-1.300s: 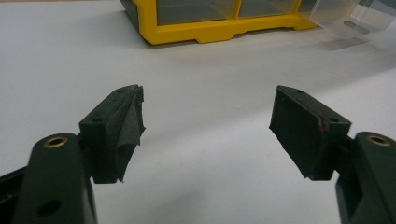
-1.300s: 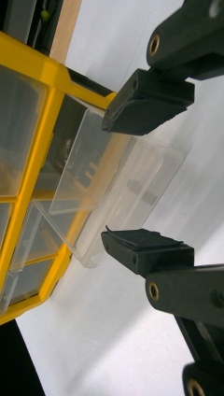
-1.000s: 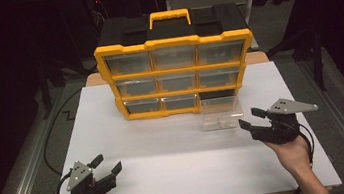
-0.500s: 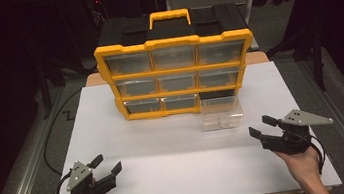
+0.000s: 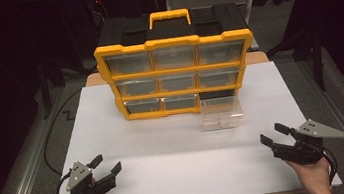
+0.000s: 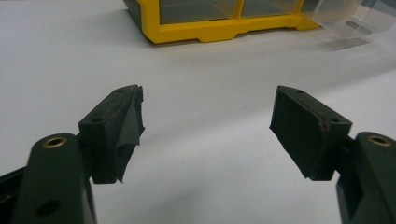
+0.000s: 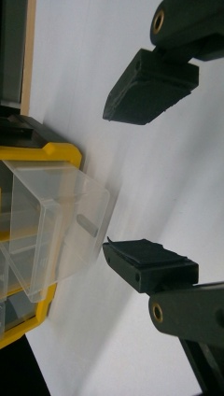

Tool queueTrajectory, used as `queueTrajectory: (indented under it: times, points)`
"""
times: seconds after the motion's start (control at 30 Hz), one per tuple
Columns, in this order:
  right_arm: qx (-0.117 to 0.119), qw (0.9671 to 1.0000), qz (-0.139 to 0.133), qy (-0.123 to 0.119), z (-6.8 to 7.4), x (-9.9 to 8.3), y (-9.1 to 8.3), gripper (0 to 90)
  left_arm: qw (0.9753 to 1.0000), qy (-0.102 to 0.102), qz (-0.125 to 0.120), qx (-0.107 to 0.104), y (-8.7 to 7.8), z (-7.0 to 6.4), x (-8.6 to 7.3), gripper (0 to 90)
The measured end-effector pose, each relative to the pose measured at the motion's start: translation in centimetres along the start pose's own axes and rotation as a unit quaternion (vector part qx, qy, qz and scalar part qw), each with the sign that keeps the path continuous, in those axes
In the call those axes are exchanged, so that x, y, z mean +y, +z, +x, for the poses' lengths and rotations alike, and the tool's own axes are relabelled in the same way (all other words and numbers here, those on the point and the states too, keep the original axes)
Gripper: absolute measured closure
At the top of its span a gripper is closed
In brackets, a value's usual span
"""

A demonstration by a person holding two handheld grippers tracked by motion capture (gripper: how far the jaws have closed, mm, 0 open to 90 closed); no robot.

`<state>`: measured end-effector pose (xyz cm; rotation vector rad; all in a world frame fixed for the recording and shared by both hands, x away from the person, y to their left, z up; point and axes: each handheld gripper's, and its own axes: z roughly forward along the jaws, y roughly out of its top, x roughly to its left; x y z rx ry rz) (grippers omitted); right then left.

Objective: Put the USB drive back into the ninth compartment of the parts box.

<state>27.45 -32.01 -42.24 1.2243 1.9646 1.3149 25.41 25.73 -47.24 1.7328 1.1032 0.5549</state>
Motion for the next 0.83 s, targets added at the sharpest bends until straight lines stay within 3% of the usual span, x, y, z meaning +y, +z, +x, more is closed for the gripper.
queueTrajectory:
  times: [0.63,0.83]
  points:
    - [-0.019,0.9988,-0.035,0.027,-1.3,-4.6,-1.8,25.6,1.0000,-0.001,0.001,0.002,0.0,0.0,0.0,26.3]
    - [-0.021,0.9987,-0.039,0.027,-1.2,-4.9,-2.1,25.8,1.0000,-0.001,0.003,0.000,0.0,0.0,0.0,26.2]
